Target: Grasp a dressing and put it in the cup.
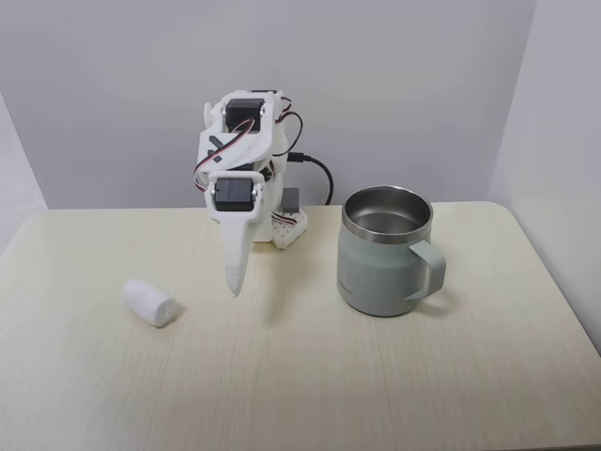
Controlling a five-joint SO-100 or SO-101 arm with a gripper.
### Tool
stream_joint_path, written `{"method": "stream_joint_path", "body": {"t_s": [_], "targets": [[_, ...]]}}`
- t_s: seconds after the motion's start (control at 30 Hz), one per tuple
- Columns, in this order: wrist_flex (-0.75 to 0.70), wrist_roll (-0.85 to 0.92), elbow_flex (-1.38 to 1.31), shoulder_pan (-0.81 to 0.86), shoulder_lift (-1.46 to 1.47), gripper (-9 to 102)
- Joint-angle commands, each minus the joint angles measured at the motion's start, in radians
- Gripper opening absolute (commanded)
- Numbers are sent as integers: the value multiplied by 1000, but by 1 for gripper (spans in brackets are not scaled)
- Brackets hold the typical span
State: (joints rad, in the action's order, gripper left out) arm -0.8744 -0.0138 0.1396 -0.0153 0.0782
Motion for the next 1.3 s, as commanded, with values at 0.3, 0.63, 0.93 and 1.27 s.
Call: {"method": "stream_joint_path", "body": {"t_s": [0.3,0.63,0.93,1.27], "targets": [[14,15,2,-11,8,0],[14,14,2,-8,8,0],[18,23,81,6,8,0],[-152,97,495,3,-37,0]]}}
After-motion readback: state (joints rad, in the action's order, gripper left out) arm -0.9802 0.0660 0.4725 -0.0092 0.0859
